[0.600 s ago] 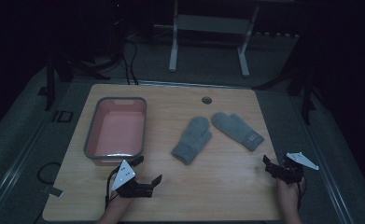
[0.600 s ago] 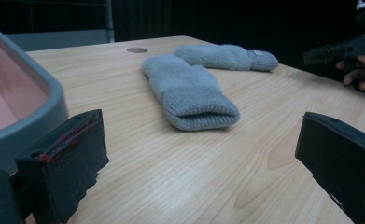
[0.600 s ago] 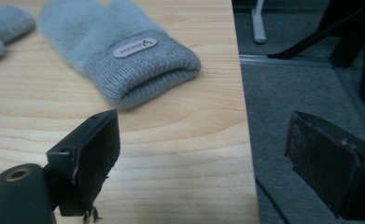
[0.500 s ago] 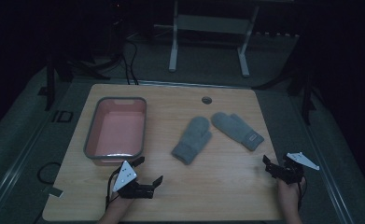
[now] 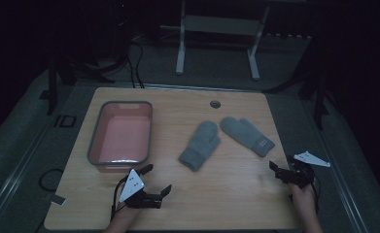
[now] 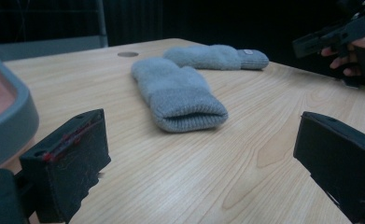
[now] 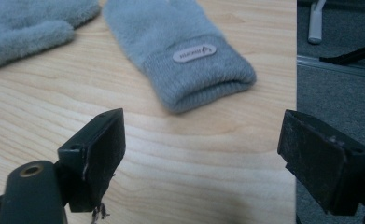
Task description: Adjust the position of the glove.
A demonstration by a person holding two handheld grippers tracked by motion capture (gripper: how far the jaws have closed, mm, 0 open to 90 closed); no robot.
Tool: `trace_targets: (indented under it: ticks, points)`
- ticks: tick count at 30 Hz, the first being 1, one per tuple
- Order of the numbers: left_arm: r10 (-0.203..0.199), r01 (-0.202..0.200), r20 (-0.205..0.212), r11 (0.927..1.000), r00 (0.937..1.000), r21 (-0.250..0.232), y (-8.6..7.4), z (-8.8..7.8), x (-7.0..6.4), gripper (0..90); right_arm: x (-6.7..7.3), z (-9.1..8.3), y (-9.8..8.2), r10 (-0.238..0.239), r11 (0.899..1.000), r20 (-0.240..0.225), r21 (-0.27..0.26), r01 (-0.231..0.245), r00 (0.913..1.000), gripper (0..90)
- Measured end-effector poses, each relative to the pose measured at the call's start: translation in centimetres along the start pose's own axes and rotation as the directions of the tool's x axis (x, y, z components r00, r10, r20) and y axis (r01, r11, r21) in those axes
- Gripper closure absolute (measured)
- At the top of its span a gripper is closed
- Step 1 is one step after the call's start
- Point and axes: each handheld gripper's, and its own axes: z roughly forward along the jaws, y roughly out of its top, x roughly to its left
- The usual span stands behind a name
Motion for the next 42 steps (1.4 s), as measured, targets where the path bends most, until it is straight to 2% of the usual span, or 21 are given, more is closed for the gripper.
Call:
trace_targets:
  ticks: [4,8,10,12,19,22,24,29,32,35,40,42]
  points:
    - [-0.002,0.002,0.003,1.0,1.0,0.002,0.0,0.0,0.0,3.6,0.0,-0.3,1.0,0.0,1.0,-0.018,-0.006,0.0,0.9998,15.2]
    - [-0.009,0.009,0.01,1.0,0.9999,-0.004,0.0,0.0,0.1,3.6,0.5,-0.5,2.5,-0.045,0.999,-0.02,0.007,0.045,0.9988,14.2]
    - [-0.019,0.019,0.015,0.9998,0.9997,-0.003,0.0,-0.1,0.2,3.6,0.7,-0.5,3.2,-0.051,0.999,-0.051,0.006,0.052,0.9974,13.3]
    - [-0.014,0.014,0.017,0.9999,0.9998,-0.007,0.0,-0.1,0.1,3.7,1.0,-0.5,4.0,-0.065,0.998,-0.06,0.003,0.065,0.9961,13.2]
    - [-0.024,0.024,0.018,0.9996,0.9995,-0.015,-0.1,-0.2,0.2,3.6,2.5,-0.2,6.6,-0.101,0.995,-0.108,-0.006,0.101,0.989,12.8]
    - [-0.026,0.027,0.024,0.9995,0.9994,-0.017,-0.1,-0.2,0.2,3.6,3.5,0.2,7.8,-0.13,0.991,-0.131,-0.024,0.128,0.9827,12.8]
    - [-0.023,0.024,0.023,0.9996,0.9995,-0.015,-0.1,-0.2,0.2,3.6,4.2,0.7,8.6,-0.147,0.989,-0.172,-0.031,0.144,0.974,12.8]
    - [-0.022,0.022,0.021,0.9997,0.9995,-0.009,-0.1,-0.2,0.1,3.6,6.0,2.0,9.7,-0.195,0.98,-0.203,-0.004,0.198,0.9597,13.0]
    - [-0.024,0.024,0.02,0.9997,0.9995,-0.01,-0.1,-0.2,0.1,3.5,7.1,3.0,9.9,-0.237,0.97,-0.213,0.012,0.245,0.9479,13.2]
    - [-0.026,0.027,0.019,0.9996,0.9995,-0.01,-0.1,-0.2,0.2,3.0,8.1,3.9,10.1,-0.269,0.959,-0.241,0.021,0.283,0.9324,13.4]
    - [-0.031,0.031,0.018,0.9995,0.9993,0.001,0.0,-0.2,0.2,2.4,9.7,5.5,10.5,-0.268,0.954,-0.322,0.045,0.297,0.908,13.4]
    - [-0.029,0.029,0.018,0.9996,0.9994,0.0,0.0,-0.2,0.1,2.4,10.2,5.9,10.6,-0.274,0.952,-0.329,0.037,0.303,0.9036,13.4]
